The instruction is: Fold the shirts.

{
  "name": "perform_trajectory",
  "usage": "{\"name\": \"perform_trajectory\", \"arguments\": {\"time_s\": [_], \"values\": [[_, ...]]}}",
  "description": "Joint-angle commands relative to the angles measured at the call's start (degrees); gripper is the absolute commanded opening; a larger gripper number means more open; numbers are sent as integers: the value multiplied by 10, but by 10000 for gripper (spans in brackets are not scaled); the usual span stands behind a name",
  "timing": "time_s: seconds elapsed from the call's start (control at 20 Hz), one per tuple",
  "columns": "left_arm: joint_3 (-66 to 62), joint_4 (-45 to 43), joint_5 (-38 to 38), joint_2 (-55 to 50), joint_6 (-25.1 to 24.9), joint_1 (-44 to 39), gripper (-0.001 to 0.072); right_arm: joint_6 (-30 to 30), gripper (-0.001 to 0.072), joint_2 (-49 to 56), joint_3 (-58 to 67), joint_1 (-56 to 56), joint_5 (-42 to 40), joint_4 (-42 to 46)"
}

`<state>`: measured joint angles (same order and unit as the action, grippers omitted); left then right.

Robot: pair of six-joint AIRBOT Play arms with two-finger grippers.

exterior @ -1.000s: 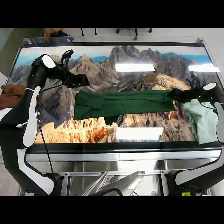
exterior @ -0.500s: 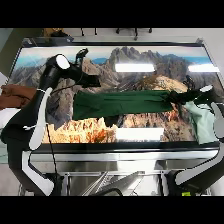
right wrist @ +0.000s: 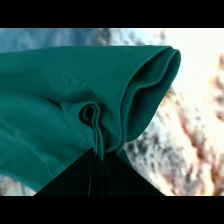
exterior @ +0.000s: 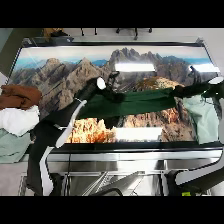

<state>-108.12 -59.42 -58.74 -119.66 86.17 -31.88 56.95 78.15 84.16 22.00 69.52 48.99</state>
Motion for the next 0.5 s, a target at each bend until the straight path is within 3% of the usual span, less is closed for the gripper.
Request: {"name": "perform_trajectory", "arguments": {"time_s": [0.0, 0.25, 0.45], "values": [[-1, 70, 55, -43, 7, -30, 17, 0, 20, -57, 26, 0, 38, -6], [-1, 203, 82, -34, -35, -28, 17, 14, 20, -145, 33, 0, 50, -25], [-1, 315, -1, 51, -127, 33, 17, 13, 20, -186, 33, -11, 58, -144]]}}
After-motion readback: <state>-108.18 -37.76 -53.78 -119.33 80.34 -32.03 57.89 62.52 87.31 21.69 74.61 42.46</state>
